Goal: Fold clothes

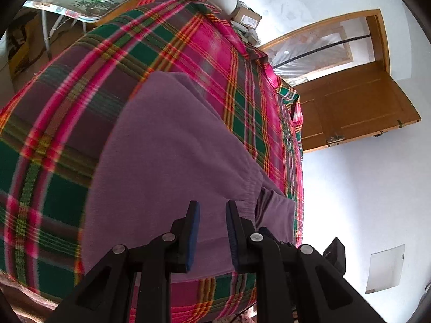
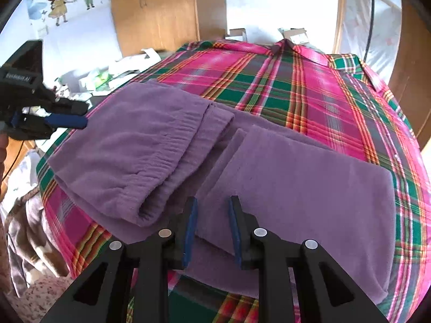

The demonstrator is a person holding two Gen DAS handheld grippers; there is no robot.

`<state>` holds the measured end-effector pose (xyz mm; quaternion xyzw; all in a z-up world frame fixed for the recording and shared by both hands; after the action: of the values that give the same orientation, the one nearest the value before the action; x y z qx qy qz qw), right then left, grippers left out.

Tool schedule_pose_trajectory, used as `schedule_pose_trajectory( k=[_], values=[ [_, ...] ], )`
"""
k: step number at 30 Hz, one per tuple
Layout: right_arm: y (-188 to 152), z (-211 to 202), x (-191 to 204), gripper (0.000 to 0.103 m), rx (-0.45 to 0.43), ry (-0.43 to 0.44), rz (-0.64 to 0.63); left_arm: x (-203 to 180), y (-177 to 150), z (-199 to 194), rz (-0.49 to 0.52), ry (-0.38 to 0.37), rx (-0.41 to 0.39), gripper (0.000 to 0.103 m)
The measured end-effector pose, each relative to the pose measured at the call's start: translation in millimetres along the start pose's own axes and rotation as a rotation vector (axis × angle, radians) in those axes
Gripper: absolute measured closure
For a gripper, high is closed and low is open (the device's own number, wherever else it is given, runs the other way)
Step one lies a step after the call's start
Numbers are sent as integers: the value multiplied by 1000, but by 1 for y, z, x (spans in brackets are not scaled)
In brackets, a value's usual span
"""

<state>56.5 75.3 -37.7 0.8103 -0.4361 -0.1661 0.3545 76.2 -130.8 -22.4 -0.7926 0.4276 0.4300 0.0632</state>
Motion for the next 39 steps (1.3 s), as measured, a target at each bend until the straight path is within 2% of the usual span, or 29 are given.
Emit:
schedule_pose_trajectory(
  k=[4, 8, 13, 16, 20, 29, 32, 33, 37, 39],
  values=[
    [4, -8, 3, 78, -27, -7, 17, 9, -2, -4, -1, -6, 5, 83],
    [0, -1, 1, 78, 9, -47, 45, 26, -11, -6, -12, 11, 28, 83],
    [9, -14, 8, 78, -43, -67, 60, 53, -27, -7, -30, 47, 65, 83],
    [17, -17, 19, 78, -66, -55, 45, 60, -29, -11, -53, 0, 62, 83],
    [25, -18, 38, 78, -87, -32, 18, 60, -31, -17, -31, 4, 58, 83],
    [33, -11, 100, 78, -124, 85, -104, 72, -26, -33, -56, -63, 49, 83],
    [35, -8, 122, 78, -135, 126, -146, 80, -9, -49, -69, -50, -28, 72],
    [36, -6, 130, 78, -133, 141, -160, 82, -4, -52, -72, -39, -44, 72],
    [35, 5, 161, 78, -120, 197, -225, 91, 1, -51, -83, -29, -25, 72],
    [33, 10, 175, 73, -99, 249, -232, 95, 1, -47, -92, -20, -13, 72]
  ],
)
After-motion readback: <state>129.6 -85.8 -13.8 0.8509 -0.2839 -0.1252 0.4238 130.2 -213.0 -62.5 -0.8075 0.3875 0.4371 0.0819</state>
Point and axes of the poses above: each gripper's, at about its wrist camera, not at the fingertips, and z roughly the way its jaws point, x to its left, y to its top, the point moved 7 cm from there along z, roughly the way its jaws point, and after that the axes turned 6 degrees about -x, right-handed, at the moved point
